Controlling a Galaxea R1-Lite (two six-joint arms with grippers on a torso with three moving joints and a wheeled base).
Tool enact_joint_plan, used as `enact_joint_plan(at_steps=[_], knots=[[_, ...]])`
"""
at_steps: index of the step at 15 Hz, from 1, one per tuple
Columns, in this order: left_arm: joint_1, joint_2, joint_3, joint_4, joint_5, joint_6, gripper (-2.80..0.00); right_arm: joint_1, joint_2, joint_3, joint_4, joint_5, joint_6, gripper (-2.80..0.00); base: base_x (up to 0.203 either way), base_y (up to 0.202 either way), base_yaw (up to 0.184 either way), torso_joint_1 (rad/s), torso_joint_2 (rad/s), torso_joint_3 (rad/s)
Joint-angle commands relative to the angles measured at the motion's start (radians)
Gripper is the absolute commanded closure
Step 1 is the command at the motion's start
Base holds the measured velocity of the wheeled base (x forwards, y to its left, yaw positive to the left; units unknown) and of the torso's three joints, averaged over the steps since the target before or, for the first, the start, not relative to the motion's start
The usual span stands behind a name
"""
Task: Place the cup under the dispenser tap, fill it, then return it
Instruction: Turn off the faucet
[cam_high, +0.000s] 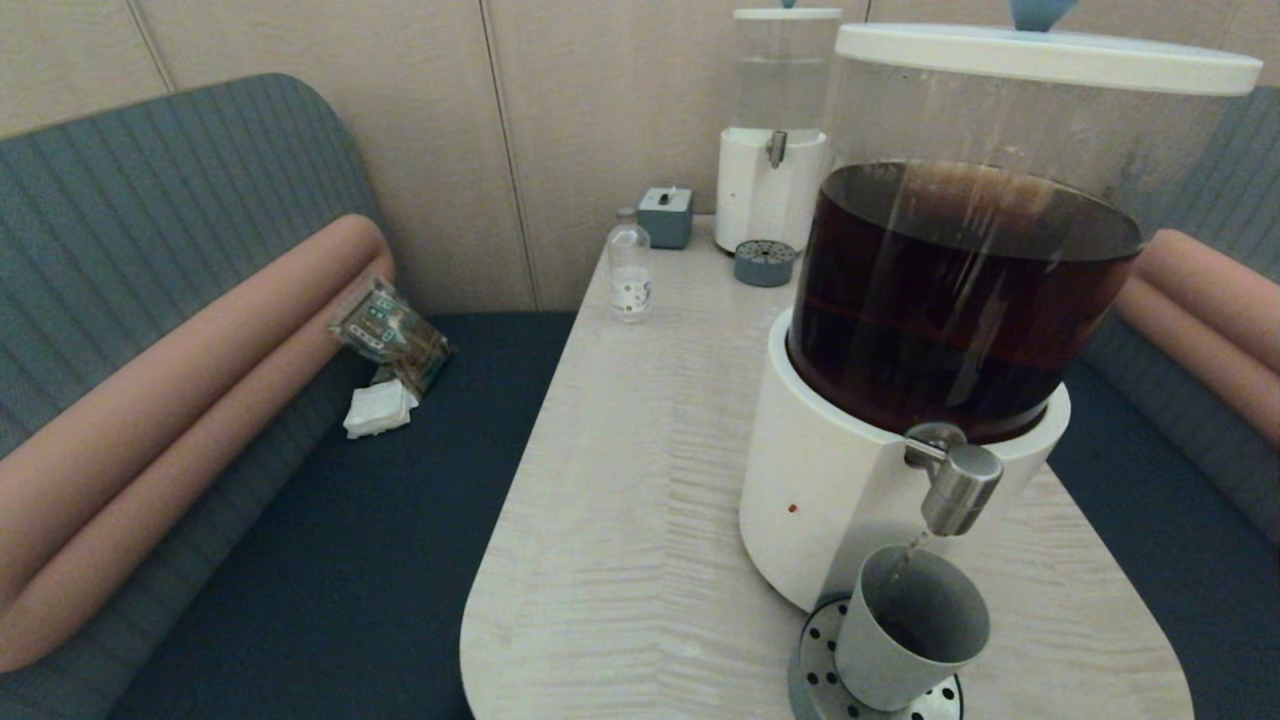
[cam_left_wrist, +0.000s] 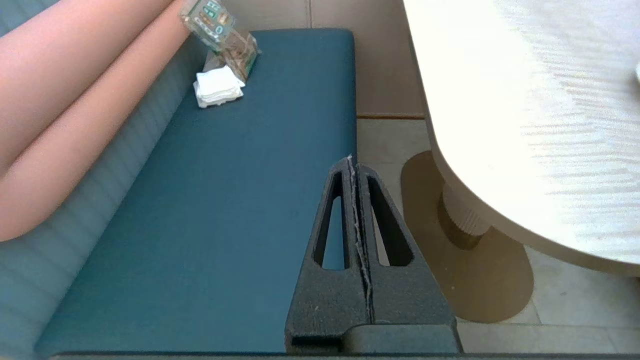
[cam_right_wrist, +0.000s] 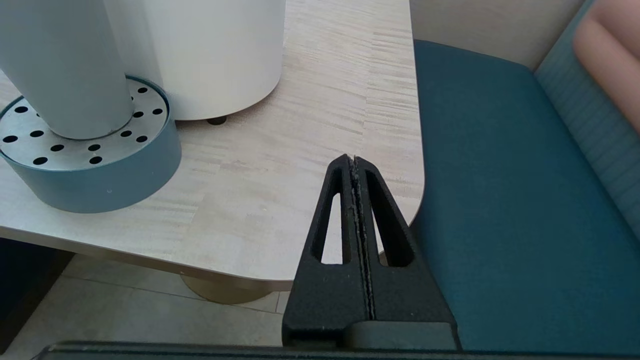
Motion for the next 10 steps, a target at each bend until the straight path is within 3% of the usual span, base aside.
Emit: enact_joint_plan(at_steps=[1,5,8,10], knots=[[0.0,0.003,-0.071,0.002,-0.006,-0.003,0.0,0.0,-0.003,0.009,-0.001,0.001,-0.001,0.0,0.0,0.0,0.0,0.0,0.0,0.0],[0.0,0.152,-0.517,0.141,-0.119,-0.013,0.0,0.0,-0.003,0.009,0.0,0.001,-0.001,0.0,0.0,0.0,0.0,0.0,0.0,0.0],[0.0,0.409,-0.845,0.208,-0.211,-0.055,0.0,0.0,-0.003,0.009,-0.001,0.001,-0.001,0.0,0.0,0.0,0.0,0.0,0.0,0.0],[0.0,0.556,-0.992,0.225,-0.283,-0.077,0.0,0.0,-0.003,0.009,-0.001,0.001,-0.001,0.0,0.0,0.0,0.0,0.0,0.0,0.0]])
